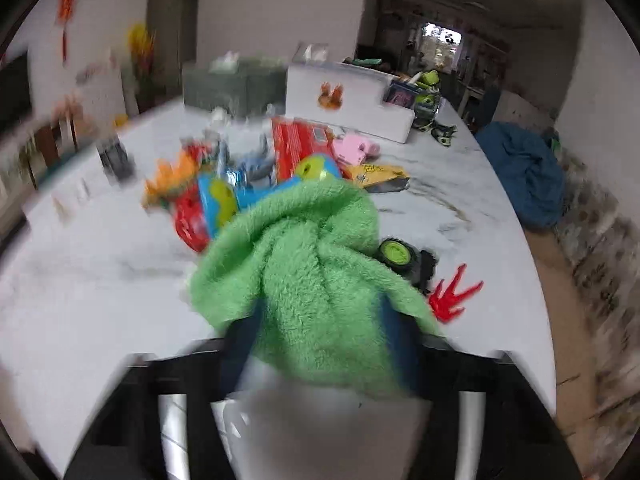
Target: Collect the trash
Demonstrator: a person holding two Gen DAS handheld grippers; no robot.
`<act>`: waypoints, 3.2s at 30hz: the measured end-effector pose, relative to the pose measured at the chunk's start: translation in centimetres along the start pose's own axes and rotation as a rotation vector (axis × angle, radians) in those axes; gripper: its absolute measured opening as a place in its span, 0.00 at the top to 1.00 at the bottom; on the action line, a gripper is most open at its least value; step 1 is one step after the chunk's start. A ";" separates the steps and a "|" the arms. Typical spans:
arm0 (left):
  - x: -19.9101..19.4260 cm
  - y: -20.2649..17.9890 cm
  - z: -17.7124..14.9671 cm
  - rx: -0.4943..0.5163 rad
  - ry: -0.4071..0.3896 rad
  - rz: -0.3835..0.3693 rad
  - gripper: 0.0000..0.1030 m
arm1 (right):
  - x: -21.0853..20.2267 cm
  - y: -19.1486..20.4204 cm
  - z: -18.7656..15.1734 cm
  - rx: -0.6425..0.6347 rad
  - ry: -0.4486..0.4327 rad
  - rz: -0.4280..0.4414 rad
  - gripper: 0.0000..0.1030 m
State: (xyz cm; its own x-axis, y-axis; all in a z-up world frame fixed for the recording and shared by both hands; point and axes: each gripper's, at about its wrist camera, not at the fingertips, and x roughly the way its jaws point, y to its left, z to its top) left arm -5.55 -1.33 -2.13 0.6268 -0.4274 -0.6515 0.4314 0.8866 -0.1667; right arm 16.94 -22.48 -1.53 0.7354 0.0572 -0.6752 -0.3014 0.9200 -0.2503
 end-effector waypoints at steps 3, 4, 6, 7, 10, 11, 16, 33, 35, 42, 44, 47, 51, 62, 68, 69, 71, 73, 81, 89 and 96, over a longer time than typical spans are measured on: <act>2.3 0.4 2.4 0.041 0.009 0.031 0.12 | -3.8 -2.7 -0.4 0.176 -0.076 0.194 0.97; 3.3 0.3 3.3 0.057 0.007 0.041 0.12 | -6.3 -4.2 -1.0 0.251 -0.121 0.254 0.97; 5.5 0.1 6.4 0.091 -0.016 0.056 0.12 | -9.3 -6.3 -1.8 0.334 -0.191 0.319 0.97; 6.5 0.2 7.6 0.101 -0.015 0.059 0.12 | -11.4 -7.7 -2.8 0.380 -0.232 0.360 0.97; 10.7 0.1 12.7 0.118 -0.007 0.035 0.12 | -15.7 -10.8 -6.0 0.477 -0.296 0.392 0.97; 12.5 0.2 14.6 0.109 0.009 0.036 0.12 | -16.6 -11.4 -6.7 0.500 -0.300 0.395 0.97; 19.1 -1.3 20.9 0.196 0.105 0.033 0.12 | -19.1 -12.7 -11.4 0.580 -0.258 0.402 0.97; 12.4 -1.8 24.0 0.236 0.011 0.116 0.96 | -19.5 -10.1 -9.8 0.518 -0.321 0.511 0.96; 7.0 -1.8 23.5 0.192 -0.040 0.082 0.96 | -22.0 -9.5 -8.2 0.480 -0.378 0.544 0.96; -4.7 -2.8 18.2 0.267 -0.158 0.155 0.97 | -27.4 -5.9 -4.1 0.352 -0.468 0.590 0.97; -4.6 -1.8 16.2 0.257 -0.138 0.193 0.97 | -27.2 -4.0 -3.5 0.311 -0.449 0.587 0.97; -3.5 0.4 12.3 0.204 -0.064 0.195 0.97 | -25.4 -2.0 -3.2 0.305 -0.393 0.615 0.97; -3.1 -0.9 6.7 0.222 -0.036 0.253 0.84 | -20.9 0.1 -3.6 0.308 -0.290 0.633 0.96; -1.2 2.4 6.2 0.138 -0.050 0.278 0.70 | -20.1 -1.7 -3.1 0.342 -0.284 0.627 0.96; 0.6 5.4 8.0 0.086 -0.049 0.321 0.65 | -22.2 -2.3 -2.8 0.338 -0.319 0.612 0.96; 1.0 6.3 8.6 0.069 -0.042 0.330 0.58 | -22.3 -2.4 -2.8 0.339 -0.320 0.613 0.96; 2.7 9.2 10.6 0.006 -0.008 0.330 0.52 | -22.4 -2.6 -2.9 0.339 -0.323 0.608 0.96; 3.8 11.6 12.2 -0.059 0.025 0.332 0.46 | -22.3 -2.8 -3.0 0.341 -0.322 0.612 0.96; 11.9 22.1 18.2 -0.609 0.162 0.347 0.37 | -19.6 -4.1 -3.2 0.366 -0.299 0.623 0.96; 18.3 25.4 19.6 -0.889 0.218 0.574 0.16 | -15.8 -5.5 -2.8 0.389 -0.263 0.659 0.96; 18.6 24.2 20.7 -0.696 0.128 0.527 0.63 | -14.7 -4.4 -2.7 0.382 -0.240 0.689 0.97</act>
State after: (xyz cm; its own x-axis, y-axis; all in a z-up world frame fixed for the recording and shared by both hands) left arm 29.96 8.56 -2.97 0.5375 0.0538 -0.8416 -0.4130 0.8869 -0.2071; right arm 5.81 -28.41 7.61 0.5835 0.6991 -0.4132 -0.5377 0.7139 0.4486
